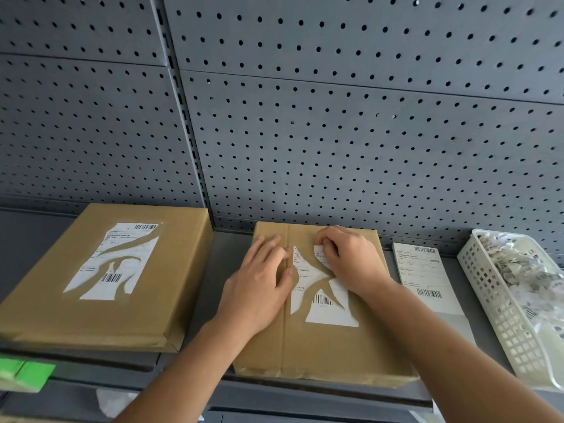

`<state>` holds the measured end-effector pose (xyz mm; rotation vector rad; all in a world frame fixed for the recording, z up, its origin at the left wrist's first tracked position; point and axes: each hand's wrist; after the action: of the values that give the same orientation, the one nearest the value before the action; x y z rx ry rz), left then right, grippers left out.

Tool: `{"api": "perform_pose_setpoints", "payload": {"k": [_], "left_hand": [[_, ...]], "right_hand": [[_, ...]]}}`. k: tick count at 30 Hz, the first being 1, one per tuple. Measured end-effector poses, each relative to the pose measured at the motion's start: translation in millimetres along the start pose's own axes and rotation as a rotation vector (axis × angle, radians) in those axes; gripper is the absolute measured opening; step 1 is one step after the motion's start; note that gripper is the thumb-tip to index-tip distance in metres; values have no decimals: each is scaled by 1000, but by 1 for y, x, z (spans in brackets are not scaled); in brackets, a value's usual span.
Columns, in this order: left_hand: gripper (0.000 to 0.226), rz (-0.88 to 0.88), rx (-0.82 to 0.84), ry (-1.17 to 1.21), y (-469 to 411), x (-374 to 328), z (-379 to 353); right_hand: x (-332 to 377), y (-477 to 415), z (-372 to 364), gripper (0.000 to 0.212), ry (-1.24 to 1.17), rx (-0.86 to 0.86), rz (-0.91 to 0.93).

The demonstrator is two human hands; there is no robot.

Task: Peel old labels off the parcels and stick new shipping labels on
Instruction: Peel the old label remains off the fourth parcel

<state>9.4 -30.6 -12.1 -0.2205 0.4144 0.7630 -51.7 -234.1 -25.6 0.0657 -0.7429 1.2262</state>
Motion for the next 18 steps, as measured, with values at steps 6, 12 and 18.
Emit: {"api": "perform_pose_setpoints", "payload": {"k": [6, 12, 18], "left_hand": [[30, -2, 2, -1, -1, 0, 0], [30, -3, 6, -5, -1, 0, 0], [30, -2, 4, -1, 0, -1, 1]], "right_hand": [[-2, 2, 0, 19, -36, -8, -11], [-2, 1, -2, 21, 4, 6, 0], [-5, 1, 1, 20, -79, -10, 2]]}}
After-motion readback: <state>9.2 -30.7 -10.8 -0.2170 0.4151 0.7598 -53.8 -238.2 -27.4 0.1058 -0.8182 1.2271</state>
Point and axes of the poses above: each hand's wrist, its own y-axis away from the middle knuckle, its own z-axis out of the back of the hand, x = y × z, and after that the axes turned 5 degrees about -y, right-handed
